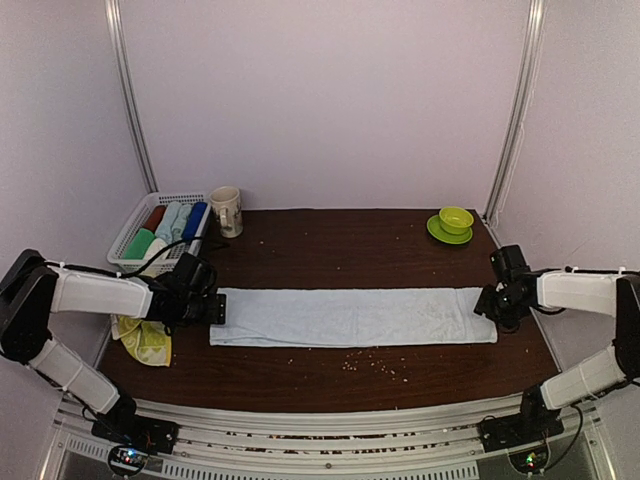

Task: Roll the towels
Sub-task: Pick up the towel from the center of the board, then fold the bin at the center of the board.

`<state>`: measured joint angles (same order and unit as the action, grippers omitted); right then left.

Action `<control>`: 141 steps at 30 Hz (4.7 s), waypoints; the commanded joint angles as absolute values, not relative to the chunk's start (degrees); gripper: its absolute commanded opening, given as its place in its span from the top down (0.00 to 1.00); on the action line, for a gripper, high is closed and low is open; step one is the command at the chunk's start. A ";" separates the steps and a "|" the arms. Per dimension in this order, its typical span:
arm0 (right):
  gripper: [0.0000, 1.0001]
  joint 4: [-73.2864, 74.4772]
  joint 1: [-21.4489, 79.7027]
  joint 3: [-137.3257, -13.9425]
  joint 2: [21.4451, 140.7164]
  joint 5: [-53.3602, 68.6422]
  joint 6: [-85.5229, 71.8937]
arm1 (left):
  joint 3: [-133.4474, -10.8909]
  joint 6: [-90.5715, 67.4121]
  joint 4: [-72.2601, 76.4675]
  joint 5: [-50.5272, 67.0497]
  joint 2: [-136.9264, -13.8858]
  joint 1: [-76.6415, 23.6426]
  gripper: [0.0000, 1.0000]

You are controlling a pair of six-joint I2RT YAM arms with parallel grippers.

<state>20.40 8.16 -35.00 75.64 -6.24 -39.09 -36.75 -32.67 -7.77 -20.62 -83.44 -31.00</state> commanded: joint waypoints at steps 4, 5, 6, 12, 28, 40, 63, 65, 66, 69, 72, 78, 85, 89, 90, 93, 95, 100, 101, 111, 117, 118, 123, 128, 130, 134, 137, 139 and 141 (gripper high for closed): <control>0.38 18.89 6.49 -32.41 75.11 -3.44 -35.75 | -37.01 -31.57 -7.22 -22.44 -83.75 -30.40 0.19; 0.38 18.85 6.36 -32.18 75.45 -3.15 -35.61 | -36.93 -31.62 -7.21 -22.21 -83.82 -30.41 0.19; 0.38 18.58 6.26 -31.91 75.82 -2.94 -35.51 | -36.89 -31.73 -7.06 -21.97 -83.84 -30.37 0.19; 0.39 15.48 5.98 -30.88 79.72 -0.70 -35.71 | -35.67 -32.08 -6.31 -21.47 -83.18 -30.39 0.19; 1.00 17.35 4.19 -36.57 80.41 -1.75 -34.61 | -32.71 -32.27 -5.13 -20.54 -83.54 -30.34 0.07; 1.00 28.57 0.17 -51.91 71.24 -2.74 -31.90 | -30.45 -33.58 -6.29 -16.97 -76.04 -30.43 0.02; 1.00 16.92 52.24 -75.75 99.58 -9.49 -44.58 | -29.21 -35.49 -10.23 -18.64 -68.91 -30.49 0.02; 1.00 15.99 53.86 -78.92 103.70 -9.16 -45.13 | -29.18 -35.57 -10.30 -19.05 -68.90 -30.46 0.02; 1.00 15.67 54.48 -80.52 105.61 -9.00 -45.54 | -29.10 -35.58 -10.43 -19.26 -68.89 -30.47 0.02; 1.00 14.64 56.25 -84.95 110.00 -8.83 -46.31 | -28.71 -35.84 -10.25 -19.85 -68.80 -30.47 0.02; 1.00 14.99 57.20 -88.71 113.08 -9.14 -46.52 | -28.36 -36.15 -9.88 -20.11 -68.88 -30.48 0.02; 1.00 21.53 57.52 -92.08 110.60 -17.69 -46.40 | -28.30 -35.97 -9.08 -20.21 -69.58 -30.41 0.02; 1.00 25.66 53.46 -82.93 94.38 -26.26 -46.41 | -27.92 -35.95 -8.10 -19.80 -69.93 -30.42 0.02; 1.00 27.37 47.57 -75.59 82.74 -26.60 -44.68 | -27.77 -36.17 -7.74 -19.39 -70.12 -30.46 0.02; 1.00 27.82 45.45 -73.93 80.14 -26.18 -44.13 | -27.77 -36.26 -7.66 -19.30 -70.06 -30.46 0.02; 1.00 29.23 38.84 -68.65 72.96 -24.45 -41.84 | -27.66 -36.25 -7.53 -19.00 -70.00 -30.48 0.02; 1.00 30.14 33.63 -65.65 69.08 -23.20 -39.83 | -27.64 -36.24 -7.56 -18.83 -69.87 -30.48 0.02; 1.00 31.86 27.10 -60.29 65.81 -21.55 -35.47 | -27.76 -36.22 -7.65 -18.61 -69.69 -30.44 0.02; 1.00 32.12 26.22 -59.74 65.54 -21.32 -35.02 | -27.77 -36.21 -7.65 -18.51 -69.58 -30.48 0.02; 1.00 24.23 28.87 -61.55 67.95 -10.43 -34.12 | -27.43 -36.50 -7.56 -18.45 -69.91 -30.43 0.02; 1.00 21.63 38.73 -68.69 76.77 -11.01 -36.24 | -27.17 -36.68 -7.30 -18.56 -70.26 -30.47 0.02; 1.00 21.32 40.32 -69.84 78.41 -11.18 -36.56 | -27.04 -36.73 -7.23 -18.56 -70.28 -30.43 0.02; 1.00 19.47 47.36 -75.84 86.23 -12.04 -38.17 | -26.51 -36.59 -7.12 -18.85 -69.90 -30.48 0.02; 1.00 19.66 52.54 -84.41 95.28 -13.00 -38.51 | -25.96 -36.67 -6.87 -18.98 -69.56 -30.43 0.02; 1.00 20.02 54.11 -87.87 98.69 -13.28 -38.71 | -25.77 -36.80 -6.69 -18.89 -69.65 -30.45 0.02; 1.00 20.79 56.28 -93.82 104.85 -13.40 -38.65 | -25.19 -36.82 -6.28 -18.94 -69.64 -30.47 0.02; 1.00 20.82 57.22 -96.30 108.59 -13.36 -38.69 | -24.89 -36.76 -6.00 -19.04 -69.68 -30.44 0.02; 1.00 20.20 57.72 -96.82 110.59 -12.93 -38.96 | -24.66 -36.80 -5.62 -18.92 -69.84 -30.42 0.02; 1.00 19.51 58.12 -96.98 112.49 -12.37 -39.25 | -24.61 -36.79 -5.39 -18.81 -70.16 -30.50 0.02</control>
